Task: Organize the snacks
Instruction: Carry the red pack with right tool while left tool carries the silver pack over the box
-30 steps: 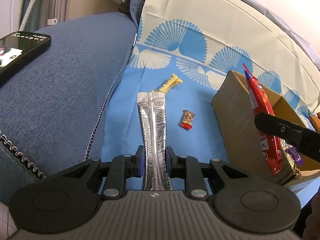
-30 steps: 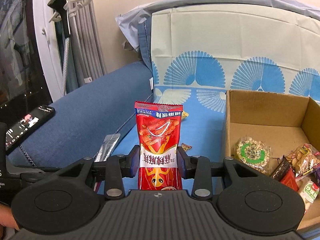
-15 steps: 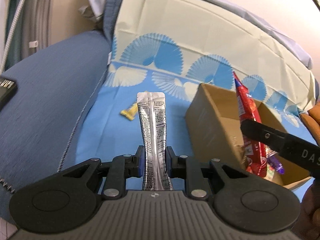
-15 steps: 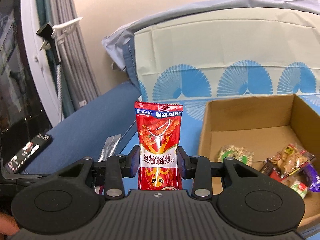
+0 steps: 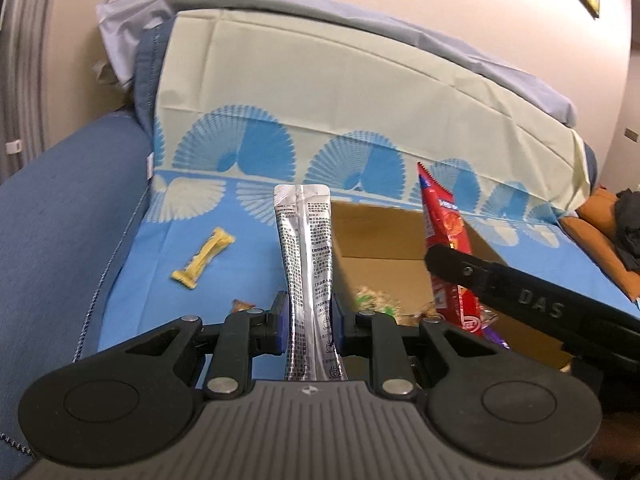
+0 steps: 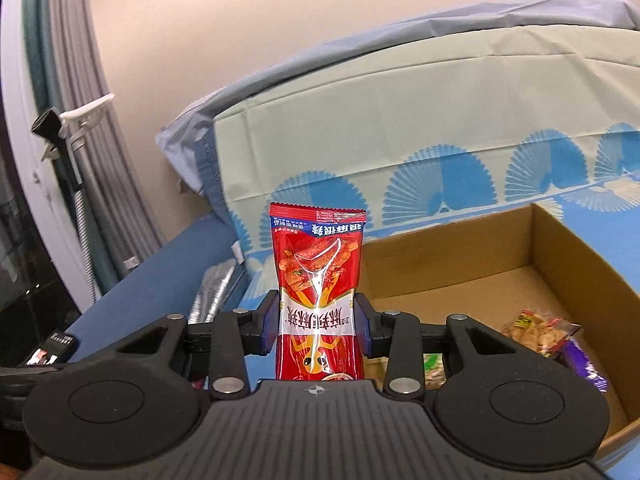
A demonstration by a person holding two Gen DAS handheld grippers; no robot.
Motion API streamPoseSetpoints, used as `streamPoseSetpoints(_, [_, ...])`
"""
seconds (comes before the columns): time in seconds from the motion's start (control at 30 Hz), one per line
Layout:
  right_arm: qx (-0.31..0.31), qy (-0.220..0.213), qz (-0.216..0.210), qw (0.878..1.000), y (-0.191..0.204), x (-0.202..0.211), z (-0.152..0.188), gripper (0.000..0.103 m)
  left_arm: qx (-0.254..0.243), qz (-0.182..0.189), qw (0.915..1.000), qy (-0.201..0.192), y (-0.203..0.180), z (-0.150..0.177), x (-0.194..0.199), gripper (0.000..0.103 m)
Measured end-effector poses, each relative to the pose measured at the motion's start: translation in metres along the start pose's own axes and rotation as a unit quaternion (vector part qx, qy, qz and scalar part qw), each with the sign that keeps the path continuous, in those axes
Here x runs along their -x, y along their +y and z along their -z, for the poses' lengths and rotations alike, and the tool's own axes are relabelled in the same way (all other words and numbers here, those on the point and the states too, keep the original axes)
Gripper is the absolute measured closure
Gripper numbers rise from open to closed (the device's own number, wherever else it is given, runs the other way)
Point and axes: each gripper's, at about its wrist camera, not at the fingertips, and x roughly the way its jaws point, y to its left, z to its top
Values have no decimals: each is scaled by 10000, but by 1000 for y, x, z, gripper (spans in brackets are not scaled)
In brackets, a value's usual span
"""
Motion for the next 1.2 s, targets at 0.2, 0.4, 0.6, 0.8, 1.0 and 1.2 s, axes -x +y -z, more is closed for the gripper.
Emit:
streamPoseSetpoints(0.2, [-209, -115, 256, 9994, -15, 3, -5, 63, -38, 188, 9998, -31, -18, -10, -6, 80])
streamPoseSetpoints(0.4, [-478, -156, 680, 9964, -34, 6, -6, 63, -81, 366, 9993, -96, -40, -25, -16, 80])
streamPoseSetpoints(0.6, [-719, -316, 1109, 9907, -55, 10, -9, 63, -171, 572, 9981, -169, -64, -40, -27, 80])
streamPoseSetpoints(0.8, [-854, -365, 1311, 9870, -68, 12, -9, 63, -167, 730, 9969, -229, -85, -51, -37, 80])
streamPoseSetpoints(1.0, [-863, -422, 1341, 9863, -70, 13, -10, 63, -226, 838, 9958, -283, -101, -59, -42, 80])
streamPoseSetpoints(1.2, [-894, -583, 1406, 9843, -74, 18, -13, 63, -244, 913, 9950, -332, -114, -66, -46, 80])
